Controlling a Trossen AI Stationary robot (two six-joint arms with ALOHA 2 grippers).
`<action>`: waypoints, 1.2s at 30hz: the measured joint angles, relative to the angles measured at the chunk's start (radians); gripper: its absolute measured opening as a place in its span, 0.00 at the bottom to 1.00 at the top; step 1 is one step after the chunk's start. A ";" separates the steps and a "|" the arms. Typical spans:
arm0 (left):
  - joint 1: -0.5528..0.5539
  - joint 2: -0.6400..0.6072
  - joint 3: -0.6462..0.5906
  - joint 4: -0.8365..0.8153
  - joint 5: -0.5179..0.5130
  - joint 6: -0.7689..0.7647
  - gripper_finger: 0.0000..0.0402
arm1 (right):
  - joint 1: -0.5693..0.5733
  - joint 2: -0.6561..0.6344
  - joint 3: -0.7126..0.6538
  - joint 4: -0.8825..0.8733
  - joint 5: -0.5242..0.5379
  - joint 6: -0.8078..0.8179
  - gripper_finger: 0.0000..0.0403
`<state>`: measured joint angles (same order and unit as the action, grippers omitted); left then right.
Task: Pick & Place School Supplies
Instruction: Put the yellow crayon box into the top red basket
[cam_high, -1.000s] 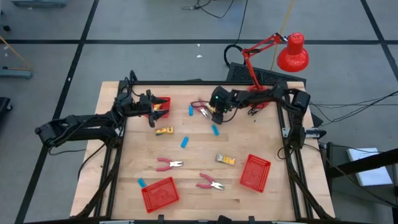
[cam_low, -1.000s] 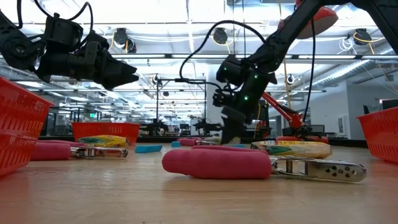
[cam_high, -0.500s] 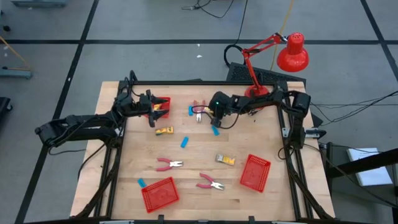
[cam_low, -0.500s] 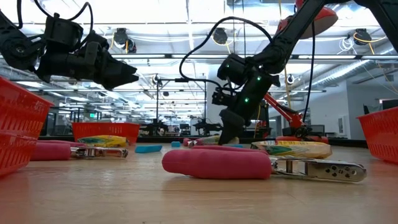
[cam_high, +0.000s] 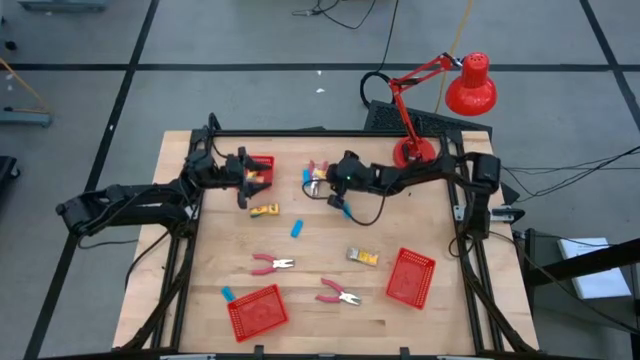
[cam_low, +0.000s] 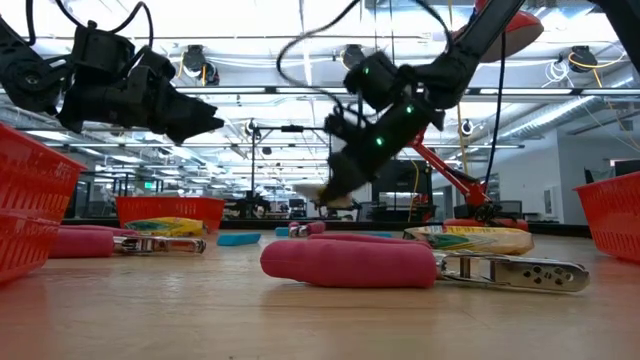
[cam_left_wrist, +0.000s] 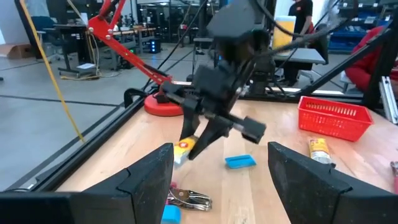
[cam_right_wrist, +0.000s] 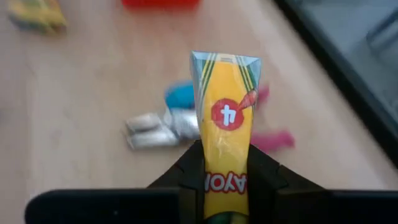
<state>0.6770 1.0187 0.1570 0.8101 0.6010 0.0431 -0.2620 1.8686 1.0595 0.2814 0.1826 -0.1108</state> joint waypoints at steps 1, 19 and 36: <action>-0.004 0.000 0.000 0.001 0.000 0.002 0.65 | 0.010 -0.006 0.000 0.032 0.000 -0.005 0.13; -0.161 0.024 0.000 0.159 -0.078 0.015 0.65 | 0.097 0.059 0.014 0.707 -0.256 0.010 0.13; -0.262 0.342 0.155 0.322 -0.166 -0.002 0.65 | 0.102 0.094 0.029 0.746 -0.289 0.021 0.13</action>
<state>0.4150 1.3605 0.3122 1.1319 0.4353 0.0410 -0.1600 1.9625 1.0882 1.0272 -0.1065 -0.0902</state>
